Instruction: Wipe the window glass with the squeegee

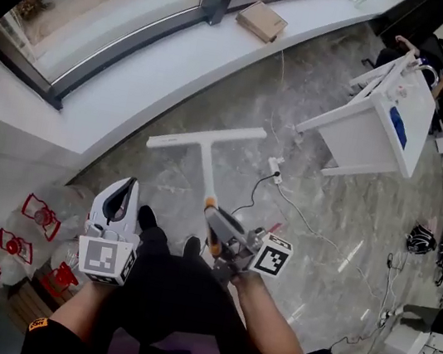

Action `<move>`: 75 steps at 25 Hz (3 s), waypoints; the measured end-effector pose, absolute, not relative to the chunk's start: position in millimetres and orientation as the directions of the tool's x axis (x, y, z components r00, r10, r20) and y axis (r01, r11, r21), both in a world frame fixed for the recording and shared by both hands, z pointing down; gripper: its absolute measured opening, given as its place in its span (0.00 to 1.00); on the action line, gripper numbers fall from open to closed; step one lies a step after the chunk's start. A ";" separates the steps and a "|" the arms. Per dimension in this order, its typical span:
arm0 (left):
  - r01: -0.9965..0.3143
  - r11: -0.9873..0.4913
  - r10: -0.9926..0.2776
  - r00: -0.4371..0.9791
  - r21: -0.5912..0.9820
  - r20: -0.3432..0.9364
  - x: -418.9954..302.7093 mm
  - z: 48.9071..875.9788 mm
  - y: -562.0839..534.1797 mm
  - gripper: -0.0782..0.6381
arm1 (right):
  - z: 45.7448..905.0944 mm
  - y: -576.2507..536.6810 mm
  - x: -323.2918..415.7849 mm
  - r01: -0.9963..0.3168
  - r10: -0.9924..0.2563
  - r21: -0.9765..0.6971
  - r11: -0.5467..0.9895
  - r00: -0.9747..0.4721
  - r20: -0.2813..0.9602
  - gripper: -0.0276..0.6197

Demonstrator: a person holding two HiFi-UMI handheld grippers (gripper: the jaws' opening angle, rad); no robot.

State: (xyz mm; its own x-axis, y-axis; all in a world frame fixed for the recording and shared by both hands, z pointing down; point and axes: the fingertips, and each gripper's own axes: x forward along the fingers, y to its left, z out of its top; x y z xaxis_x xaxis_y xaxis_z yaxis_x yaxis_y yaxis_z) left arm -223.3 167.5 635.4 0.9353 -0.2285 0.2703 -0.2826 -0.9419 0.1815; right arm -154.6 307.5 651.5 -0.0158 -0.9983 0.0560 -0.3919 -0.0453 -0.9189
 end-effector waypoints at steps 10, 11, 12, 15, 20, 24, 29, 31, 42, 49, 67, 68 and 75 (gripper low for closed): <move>-0.358 -0.922 -0.327 0.924 0.148 0.201 -227.5 587.5 71.8 0.12 | 604.4 214.8 -135.4 -0.448 -0.999 -0.894 0.027 -0.037 -0.011 0.11; -0.366 -0.918 -0.335 0.921 0.151 0.200 -227.8 586.2 66.6 0.12 | 602.3 208.3 -133.9 -0.450 -0.999 -0.893 0.031 -0.043 -0.013 0.11; -0.375 -0.914 -0.343 0.918 0.153 0.199 -227.9 585.5 62.0 0.12 | 600.6 202.4 -132.4 -0.451 -0.999 -0.892 0.036 -0.052 -0.014 0.12; -0.408 -0.899 -0.377 0.905 0.157 0.195 -226.0 584.4 48.9 0.12 | 598.1 185.6 -126.5 -0.456 -0.996 -0.888 0.058 -0.092 -0.018 0.12; -0.483 -0.864 -0.455 0.869 0.139 0.194 -218.8 585.6 22.4 0.12 | 604.1 150.4 -107.7 -0.445 -0.984 -0.889 0.113 -0.173 -0.039 0.12; -0.555 -0.824 -0.528 0.824 0.112 0.205 -207.3 585.9 -1.2 0.12 | 606.2 122.4 -84.3 -0.421 -0.970 -0.893 0.157 -0.237 -0.058 0.12; -0.652 -0.755 -0.632 0.754 0.078 0.180 -176.0 561.2 -42.2 0.12 | 593.3 78.2 -38.7 -0.412 -0.938 -0.880 0.236 -0.333 -0.096 0.11; -0.689 -0.721 -0.672 0.722 0.076 0.164 -164.6 547.7 -55.6 0.12 | 585.2 61.8 -22.2 -0.413 -0.920 -0.869 0.271 -0.376 -0.108 0.11; -0.812 -0.584 -0.810 0.583 0.003 0.061 -136.4 469.8 -112.6 0.12 | 519.7 -13.7 18.4 -0.345 -0.799 -0.792 0.504 -0.535 -0.275 0.11; -0.853 -0.521 -0.854 0.520 -0.026 0.039 -156.6 448.8 -148.3 0.12 | 483.6 -51.8 9.4 -0.296 -0.757 -0.767 0.569 -0.554 -0.347 0.12; -0.850 -0.488 -0.766 0.527 -0.199 -0.369 -201.3 209.9 -272.0 0.12 | 146.3 -237.7 -86.3 -0.249 -0.352 -0.249 0.936 -0.661 -0.662 0.12; -0.852 -0.482 -0.760 0.523 -0.205 -0.386 -203.9 197.9 -275.5 0.12 | 127.4 -245.8 -92.6 -0.252 -0.333 -0.219 0.943 -0.665 -0.668 0.12; -0.875 -0.384 -0.733 0.483 -0.295 -0.479 -211.6 126.2 -288.4 0.12 | 16.9 -307.7 -114.0 -0.197 -0.233 -0.136 0.971 -0.647 -0.726 0.12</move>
